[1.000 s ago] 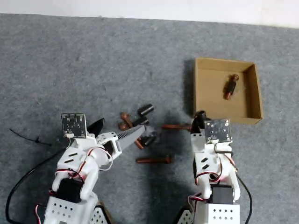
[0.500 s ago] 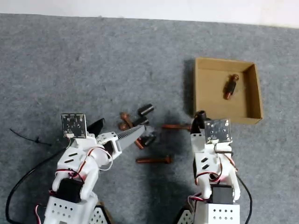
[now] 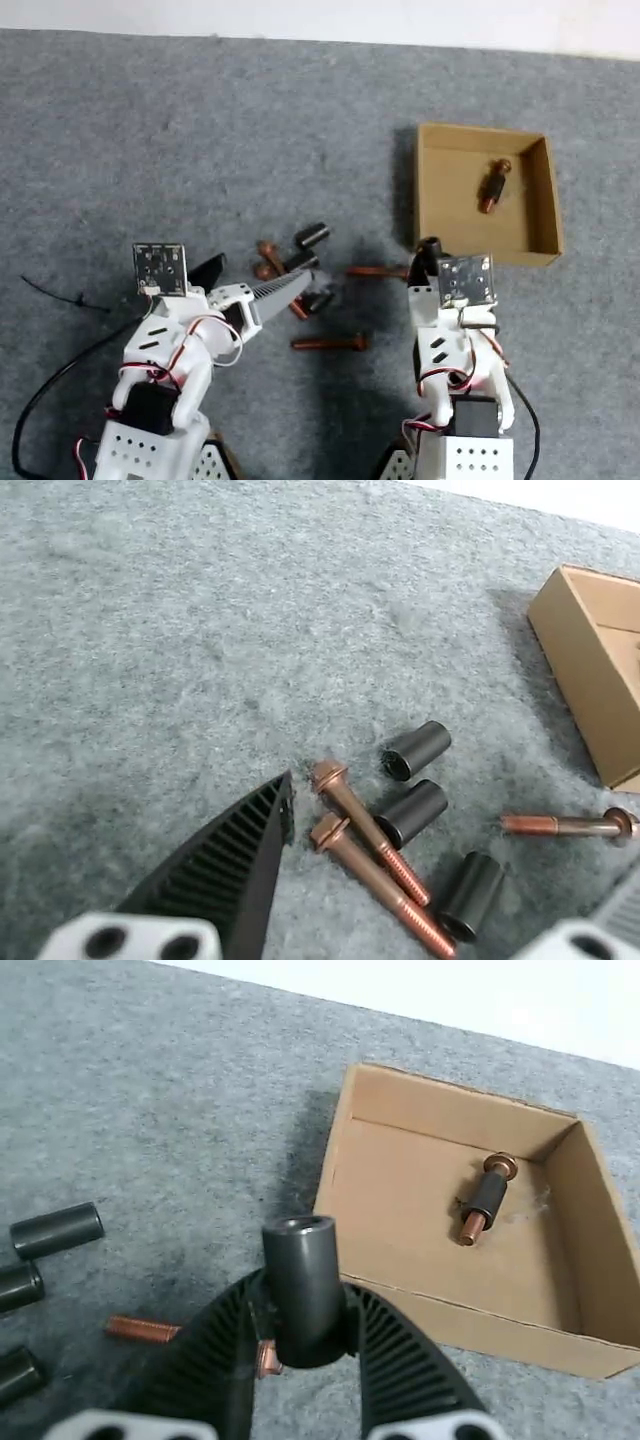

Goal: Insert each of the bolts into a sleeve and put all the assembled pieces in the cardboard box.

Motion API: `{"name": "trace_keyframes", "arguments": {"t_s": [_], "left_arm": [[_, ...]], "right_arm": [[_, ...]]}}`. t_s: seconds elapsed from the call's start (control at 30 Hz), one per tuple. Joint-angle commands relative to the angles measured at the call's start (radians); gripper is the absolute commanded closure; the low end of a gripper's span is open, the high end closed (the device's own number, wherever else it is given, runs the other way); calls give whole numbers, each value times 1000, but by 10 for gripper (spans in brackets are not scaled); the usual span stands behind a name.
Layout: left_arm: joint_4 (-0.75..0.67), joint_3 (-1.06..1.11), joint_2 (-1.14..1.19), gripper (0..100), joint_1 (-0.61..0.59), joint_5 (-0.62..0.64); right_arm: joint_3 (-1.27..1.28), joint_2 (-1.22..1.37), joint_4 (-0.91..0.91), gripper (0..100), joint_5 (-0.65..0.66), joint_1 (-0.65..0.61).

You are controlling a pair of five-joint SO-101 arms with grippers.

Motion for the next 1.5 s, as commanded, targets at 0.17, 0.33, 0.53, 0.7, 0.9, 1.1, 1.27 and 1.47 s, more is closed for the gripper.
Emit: {"name": "trace_keyframes", "arguments": {"t_s": [0.17, 0.33, 0.53, 0.7, 0.9, 1.1, 1.27, 1.47], "left_arm": [[5, 22, -2, 523, 15, -8], [5, 22, -2, 523, 15, -8], [6, 22, -2, 523, 15, -8], [6, 22, -2, 523, 15, -8], [0, 22, 35, 523, 15, -8], [-69, -62, 295, 523, 15, -8], [-127, -208, 667, 522, 12, -8], [-127, -418, 1101, 519, 13, -8]], "right_arm": [[134, -12, -1, 990, -3, 7], [134, -12, -1, 990, -5, 7], [134, -12, -1, 990, -6, 7], [134, -12, -1, 990, -3, 7], [134, -12, -1, 990, -5, 7], [134, -12, -1, 990, -6, 5], [134, -12, -1, 990, -3, 5], [134, -12, -1, 989, -3, 5]]}}
